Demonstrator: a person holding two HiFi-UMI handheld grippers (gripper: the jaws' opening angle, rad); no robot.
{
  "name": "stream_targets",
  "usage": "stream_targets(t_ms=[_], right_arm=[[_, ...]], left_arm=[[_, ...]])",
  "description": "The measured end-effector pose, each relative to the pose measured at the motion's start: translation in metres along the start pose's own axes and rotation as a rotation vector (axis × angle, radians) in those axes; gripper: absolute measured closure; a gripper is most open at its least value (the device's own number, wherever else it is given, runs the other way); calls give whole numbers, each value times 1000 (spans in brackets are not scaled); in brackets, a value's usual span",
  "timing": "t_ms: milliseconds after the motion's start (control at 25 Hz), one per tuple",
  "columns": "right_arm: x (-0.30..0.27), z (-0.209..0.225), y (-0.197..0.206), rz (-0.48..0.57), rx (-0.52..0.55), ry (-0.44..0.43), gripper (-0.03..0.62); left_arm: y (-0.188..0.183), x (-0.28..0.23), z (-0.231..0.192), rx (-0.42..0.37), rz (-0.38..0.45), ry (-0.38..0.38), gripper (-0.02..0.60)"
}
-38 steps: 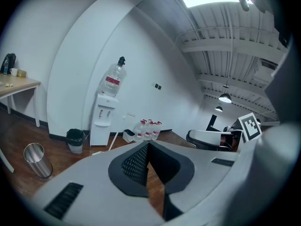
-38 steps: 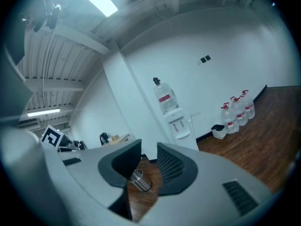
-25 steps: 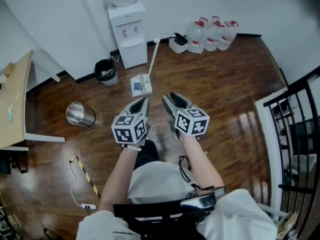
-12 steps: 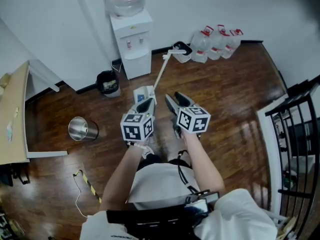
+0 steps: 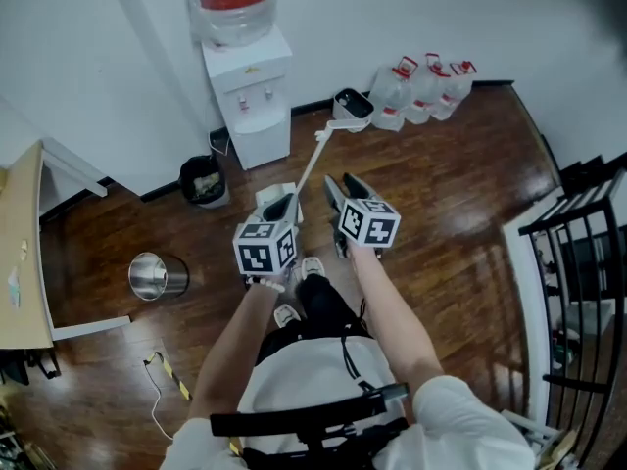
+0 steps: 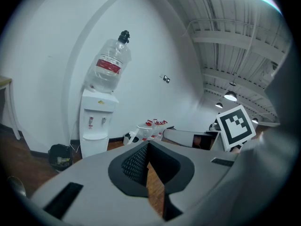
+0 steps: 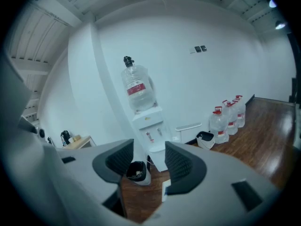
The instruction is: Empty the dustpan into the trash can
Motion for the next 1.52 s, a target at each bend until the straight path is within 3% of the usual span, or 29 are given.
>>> stream_targets(t_ms=[280, 440, 720, 1080, 1240, 1520], right_arm=[[-88, 57, -8, -36, -79, 45, 379], [-129, 80, -7, -79, -91, 59, 325], [-201, 119, 11, -139, -94, 106, 322], [-248, 132, 17, -122, -126, 105, 323], [-255, 134, 14, -113, -119, 113, 431], [-262, 121, 10, -176, -41, 103, 453]], left_arm=[[-26, -83, -14, 39, -18, 16, 583], [-32, -126, -31, 54, -61, -4, 583], [-38, -180, -56, 95, -102, -25, 583], [-28, -195, -83, 170, -120, -64, 583], [-26, -199, -89, 180, -127, -70, 583], [-32, -197, -98, 189, -114, -92, 583]])
Point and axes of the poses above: the fingertips, and each gripper's own axes: x backward along the fingers, z to its right, y out of its underside, the point moved 1 cm from there along x, backward along the fingers, and after that the axes turned 2 degrees about -x, right-handed, at the moved point
